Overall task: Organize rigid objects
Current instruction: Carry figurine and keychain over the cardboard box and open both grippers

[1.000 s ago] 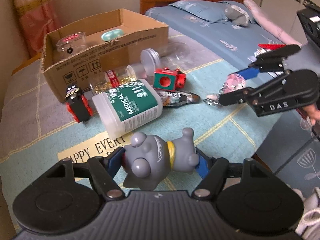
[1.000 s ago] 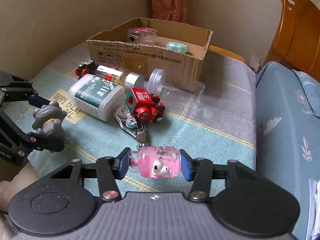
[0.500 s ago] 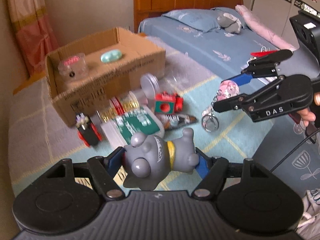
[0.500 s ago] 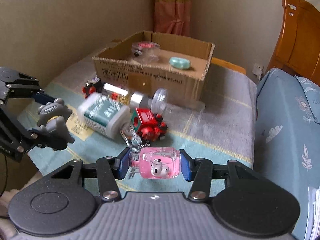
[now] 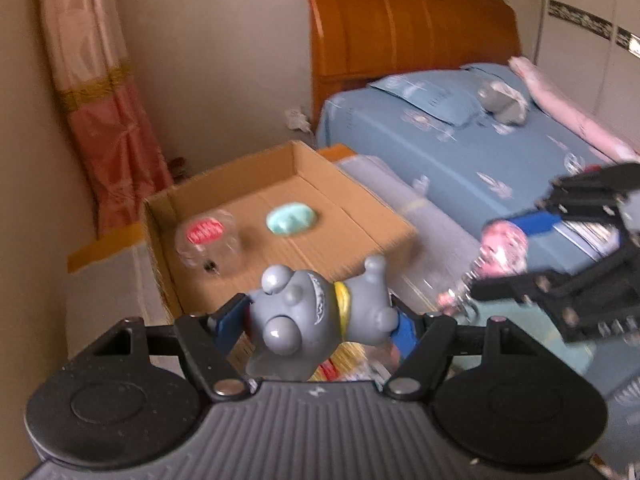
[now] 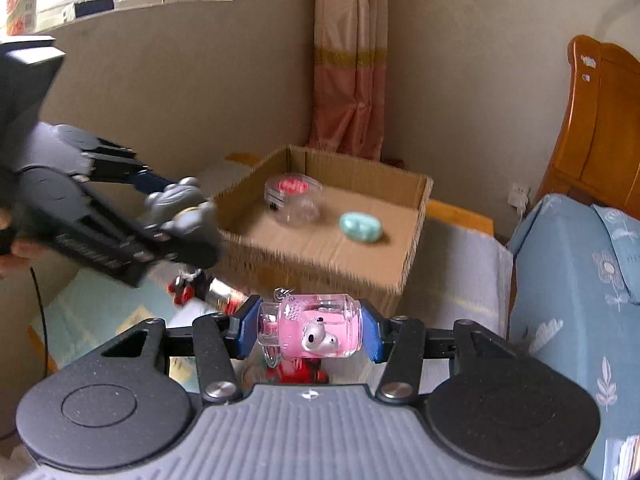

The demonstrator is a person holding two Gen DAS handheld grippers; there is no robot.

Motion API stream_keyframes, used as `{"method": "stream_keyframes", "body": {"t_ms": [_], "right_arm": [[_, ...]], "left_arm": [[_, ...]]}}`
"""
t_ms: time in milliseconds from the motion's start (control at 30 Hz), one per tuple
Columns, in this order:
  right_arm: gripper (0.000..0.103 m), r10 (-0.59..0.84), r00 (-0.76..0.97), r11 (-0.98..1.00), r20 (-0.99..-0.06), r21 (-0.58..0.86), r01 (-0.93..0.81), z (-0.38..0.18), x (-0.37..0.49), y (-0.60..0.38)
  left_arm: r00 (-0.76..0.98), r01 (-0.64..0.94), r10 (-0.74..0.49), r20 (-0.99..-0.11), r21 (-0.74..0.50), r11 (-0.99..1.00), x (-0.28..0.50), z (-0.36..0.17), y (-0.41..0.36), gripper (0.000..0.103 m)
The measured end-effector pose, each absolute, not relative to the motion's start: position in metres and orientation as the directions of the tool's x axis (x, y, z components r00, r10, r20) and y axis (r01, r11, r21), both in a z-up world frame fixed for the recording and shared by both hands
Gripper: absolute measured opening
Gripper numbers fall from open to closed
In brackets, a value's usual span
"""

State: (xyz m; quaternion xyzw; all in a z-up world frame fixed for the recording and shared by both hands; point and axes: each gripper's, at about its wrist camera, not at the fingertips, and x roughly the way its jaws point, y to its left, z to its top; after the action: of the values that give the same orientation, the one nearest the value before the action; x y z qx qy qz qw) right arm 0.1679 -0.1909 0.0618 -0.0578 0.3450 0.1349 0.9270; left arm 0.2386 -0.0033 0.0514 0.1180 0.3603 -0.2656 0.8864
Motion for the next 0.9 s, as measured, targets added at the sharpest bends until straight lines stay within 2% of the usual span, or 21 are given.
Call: {"method": "stream_keyframes", "body": {"t_ms": [267, 333, 367, 900], "right_arm": [[0.056, 0.215, 0.726, 0.961, -0.653, 0.01, -0.275, 0.065, 0.206, -0.184], [0.056, 0.214, 0.724, 0.964, -0.656, 0.019, -0.267, 0.064, 0.214, -0.183], [0.056, 0.211, 0.724, 0.965, -0.657, 0.023, -0.26, 0.065, 0.218, -0.182], [0.056, 0.147, 0.693, 0.989, -0.706, 0.088, -0.121, 0.048, 0.282, -0.178]], "left_arm": [[0.623, 0.442, -0.316, -0.715, -0.011, 0.897, 0.298, 0.036, 0.012, 0.075], [0.609, 0.416, -0.312, -0.729, -0.041, 0.908, 0.304, 0.029, 0.017, 0.093], [0.622, 0.4, -0.304, -0.722, -0.042, 0.916, 0.303, 0.026, 0.019, 0.096], [0.689, 0.364, -0.191, -0.699, 0.106, 0.925, 0.279, 0.022, 0.035, 0.097]]}}
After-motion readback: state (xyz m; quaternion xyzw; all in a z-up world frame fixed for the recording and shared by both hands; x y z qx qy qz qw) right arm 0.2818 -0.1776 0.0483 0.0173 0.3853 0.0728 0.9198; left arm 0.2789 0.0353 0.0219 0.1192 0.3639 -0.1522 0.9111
